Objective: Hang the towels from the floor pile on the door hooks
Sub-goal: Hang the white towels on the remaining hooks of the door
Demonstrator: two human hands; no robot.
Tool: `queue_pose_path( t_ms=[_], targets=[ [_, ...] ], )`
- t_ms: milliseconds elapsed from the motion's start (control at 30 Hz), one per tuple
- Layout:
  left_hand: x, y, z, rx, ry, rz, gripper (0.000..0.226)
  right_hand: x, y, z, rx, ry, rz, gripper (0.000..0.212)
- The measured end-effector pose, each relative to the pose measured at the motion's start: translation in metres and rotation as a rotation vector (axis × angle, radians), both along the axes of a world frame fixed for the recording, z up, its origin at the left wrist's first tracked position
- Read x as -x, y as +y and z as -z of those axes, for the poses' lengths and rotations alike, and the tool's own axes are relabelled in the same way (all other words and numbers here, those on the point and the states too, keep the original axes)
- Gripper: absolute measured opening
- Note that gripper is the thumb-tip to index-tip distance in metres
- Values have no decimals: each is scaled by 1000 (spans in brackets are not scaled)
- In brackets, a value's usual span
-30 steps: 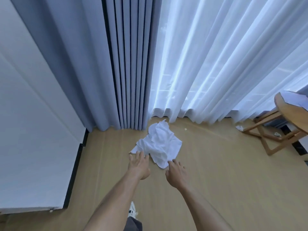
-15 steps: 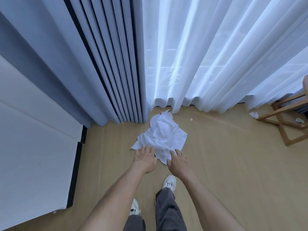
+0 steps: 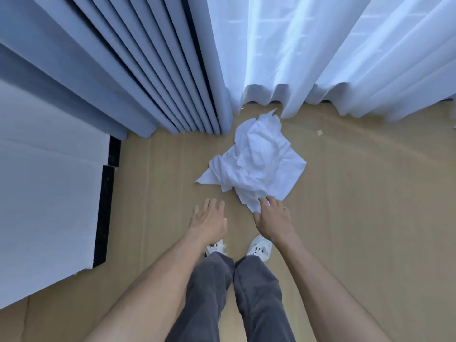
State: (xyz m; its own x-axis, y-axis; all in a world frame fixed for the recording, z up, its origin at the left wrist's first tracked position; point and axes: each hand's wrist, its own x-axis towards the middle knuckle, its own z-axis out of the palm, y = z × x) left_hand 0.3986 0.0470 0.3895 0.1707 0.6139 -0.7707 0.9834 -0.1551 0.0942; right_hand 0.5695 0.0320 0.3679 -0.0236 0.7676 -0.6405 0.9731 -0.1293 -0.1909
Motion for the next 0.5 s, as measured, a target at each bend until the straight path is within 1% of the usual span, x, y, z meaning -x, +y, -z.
queue_pose_path(
  t_ms=[167,300,400,500],
  targets=[
    [-11,17,132,-23,0,19,58,-9,14,134,32,-29,-24,35],
    [-19,30,237,-40,-30,-2,60,-12,28,242,36,-48,-39,39],
    [-23,44,310,-26,-46,-15,61,-13,44,315,-32,-62,-50,40],
    [-21,56,367,-50,-50,7,60,-14,60,376,-186,-84,-50,43]
  ],
)
